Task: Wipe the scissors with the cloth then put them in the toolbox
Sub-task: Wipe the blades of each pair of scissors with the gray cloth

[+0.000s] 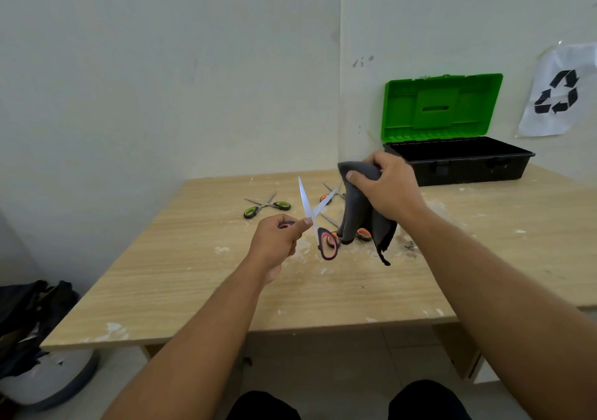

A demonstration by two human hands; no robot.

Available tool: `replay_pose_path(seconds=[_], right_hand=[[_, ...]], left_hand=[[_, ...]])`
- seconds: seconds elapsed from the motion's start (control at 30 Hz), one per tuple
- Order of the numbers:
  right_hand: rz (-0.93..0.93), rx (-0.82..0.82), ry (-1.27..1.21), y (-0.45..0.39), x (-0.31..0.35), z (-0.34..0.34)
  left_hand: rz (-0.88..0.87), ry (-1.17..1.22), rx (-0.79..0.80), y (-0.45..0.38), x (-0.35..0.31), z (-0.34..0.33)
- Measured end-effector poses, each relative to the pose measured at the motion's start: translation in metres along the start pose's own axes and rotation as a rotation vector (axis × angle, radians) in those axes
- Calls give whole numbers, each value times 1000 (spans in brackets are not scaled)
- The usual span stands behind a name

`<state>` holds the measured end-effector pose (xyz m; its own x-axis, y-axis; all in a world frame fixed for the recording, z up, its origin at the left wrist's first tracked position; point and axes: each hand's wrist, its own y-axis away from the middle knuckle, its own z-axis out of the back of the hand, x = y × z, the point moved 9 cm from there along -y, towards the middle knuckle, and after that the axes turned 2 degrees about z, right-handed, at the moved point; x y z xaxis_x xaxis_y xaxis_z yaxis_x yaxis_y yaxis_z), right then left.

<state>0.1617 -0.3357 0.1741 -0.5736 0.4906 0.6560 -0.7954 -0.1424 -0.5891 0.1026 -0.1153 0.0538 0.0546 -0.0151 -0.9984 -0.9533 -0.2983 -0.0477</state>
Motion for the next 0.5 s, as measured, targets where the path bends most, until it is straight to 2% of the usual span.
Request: replay_pose_path(seconds=[0.13,0.27,0.43,0.5], right_hand=[[45,126,-80,22,10,-31],[39,209,-51,31,6,-50],[-26,109,54,24,-4,-37],[-40,86,23,23,-5,-32]], left_hand=[[-33,4,-11,0,-3,-9],[-69,-41,-24,2,-7,-12],[-77,-68,-53,5,-5,-2],[-71,-65,-74,5,-5,0]])
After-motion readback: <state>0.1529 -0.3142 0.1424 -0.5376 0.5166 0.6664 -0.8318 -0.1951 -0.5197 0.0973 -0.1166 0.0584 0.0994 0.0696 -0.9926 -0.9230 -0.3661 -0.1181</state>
